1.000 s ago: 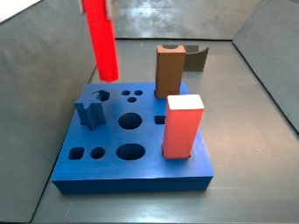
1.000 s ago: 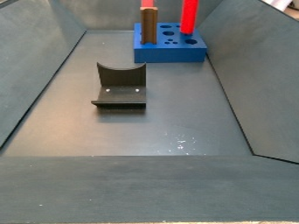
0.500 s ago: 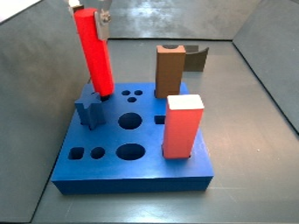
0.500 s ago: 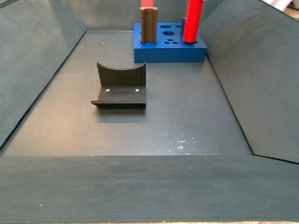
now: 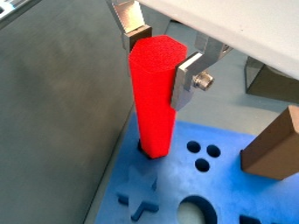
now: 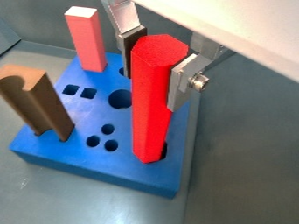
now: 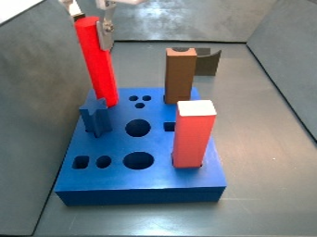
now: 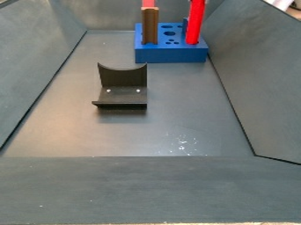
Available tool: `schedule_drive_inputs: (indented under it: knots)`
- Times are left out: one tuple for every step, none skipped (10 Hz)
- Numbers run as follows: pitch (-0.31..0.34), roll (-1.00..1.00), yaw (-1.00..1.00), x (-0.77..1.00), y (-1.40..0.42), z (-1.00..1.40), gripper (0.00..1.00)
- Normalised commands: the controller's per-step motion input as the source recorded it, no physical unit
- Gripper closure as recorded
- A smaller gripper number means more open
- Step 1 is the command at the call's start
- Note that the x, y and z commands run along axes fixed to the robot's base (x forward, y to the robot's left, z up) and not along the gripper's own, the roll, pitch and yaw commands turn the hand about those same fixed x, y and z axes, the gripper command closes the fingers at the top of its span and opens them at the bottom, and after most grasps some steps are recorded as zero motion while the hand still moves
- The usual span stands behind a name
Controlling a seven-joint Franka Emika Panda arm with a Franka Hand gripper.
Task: Pick up the hexagon object. Move up. Place the hexagon object on the fixture. Regrasp the hexagon object. Move to above the board. Insert the hexagon object.
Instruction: Insert the hexagon object.
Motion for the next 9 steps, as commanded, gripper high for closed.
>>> schedule_drive_inputs:
  knots:
    - [0.0, 0.0, 0.16, -0.08, -0.18, -0.13, 1.0]
    - [0.0, 0.0, 0.09, -0.18, 0.0, -0.22, 1.0]
    - [0.0, 0.0, 0.21, -0.25, 0.11, -0.33, 1.0]
    - [0.0, -0.08, 0.24, -0.17, 0.16, -0.43, 1.0]
    - [0.0, -0.26, 0.2, -0.23, 0.24, -0.1, 1.0]
    - [0.0, -0.36, 0.15, -0.04, 0.17, -0.31, 1.0]
    - [0.0, -0.33, 0.0, 0.14, 0.16, -0.51, 1.0]
    - [0.009, -0.27, -0.04, 0.26, 0.18, -0.6, 1.0]
    - [0.053, -0.27, -0.12, 0.36, 0.22, -0.57, 1.0]
